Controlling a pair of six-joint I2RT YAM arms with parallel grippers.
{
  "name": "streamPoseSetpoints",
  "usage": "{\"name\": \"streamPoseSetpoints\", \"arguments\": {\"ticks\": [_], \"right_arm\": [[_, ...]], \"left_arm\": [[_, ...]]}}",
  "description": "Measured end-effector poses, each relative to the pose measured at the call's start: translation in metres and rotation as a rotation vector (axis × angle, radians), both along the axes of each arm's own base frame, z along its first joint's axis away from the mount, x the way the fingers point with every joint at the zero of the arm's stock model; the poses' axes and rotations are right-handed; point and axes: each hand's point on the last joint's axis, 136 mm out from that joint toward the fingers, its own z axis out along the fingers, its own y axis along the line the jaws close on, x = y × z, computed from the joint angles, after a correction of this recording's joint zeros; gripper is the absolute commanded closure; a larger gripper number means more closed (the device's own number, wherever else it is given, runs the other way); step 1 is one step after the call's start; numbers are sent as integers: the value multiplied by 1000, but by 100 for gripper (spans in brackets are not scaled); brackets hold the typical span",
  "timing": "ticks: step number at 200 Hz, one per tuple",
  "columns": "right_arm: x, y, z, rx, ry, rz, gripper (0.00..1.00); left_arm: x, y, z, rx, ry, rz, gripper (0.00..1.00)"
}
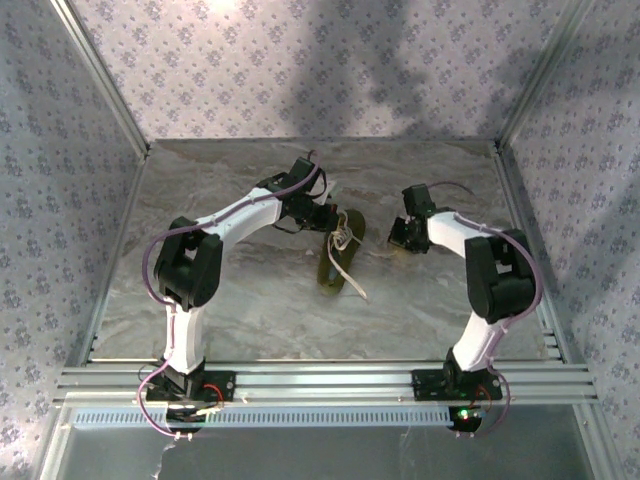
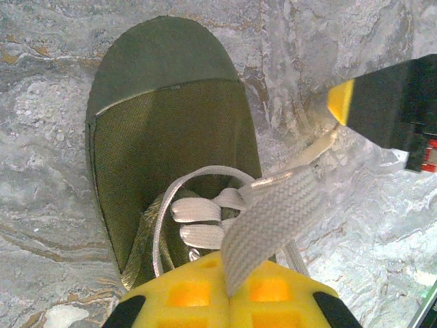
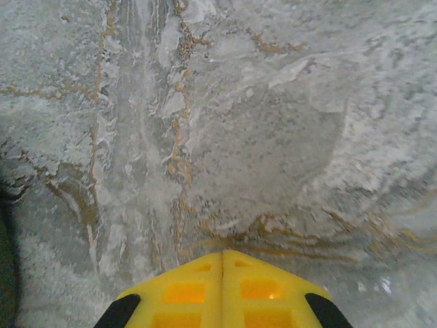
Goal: Tie the shoes
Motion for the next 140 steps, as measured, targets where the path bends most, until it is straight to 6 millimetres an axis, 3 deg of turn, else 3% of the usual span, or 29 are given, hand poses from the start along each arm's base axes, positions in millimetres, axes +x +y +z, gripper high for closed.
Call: {"name": "streamPoseSetpoints", "arguments": {"ticks": [48,91,140], "right_arm": [[-5,-42,33,-127,-81,-103,100],[-22,-79,27,-284,-14,-158,100],[-30,-87,20,-345,33,-137,100]], "left_arm": [[1,6,-2,5,7,10,100],[5,13,-2,5,7,28,100],[3,14,-4,1,15,16,100]]}}
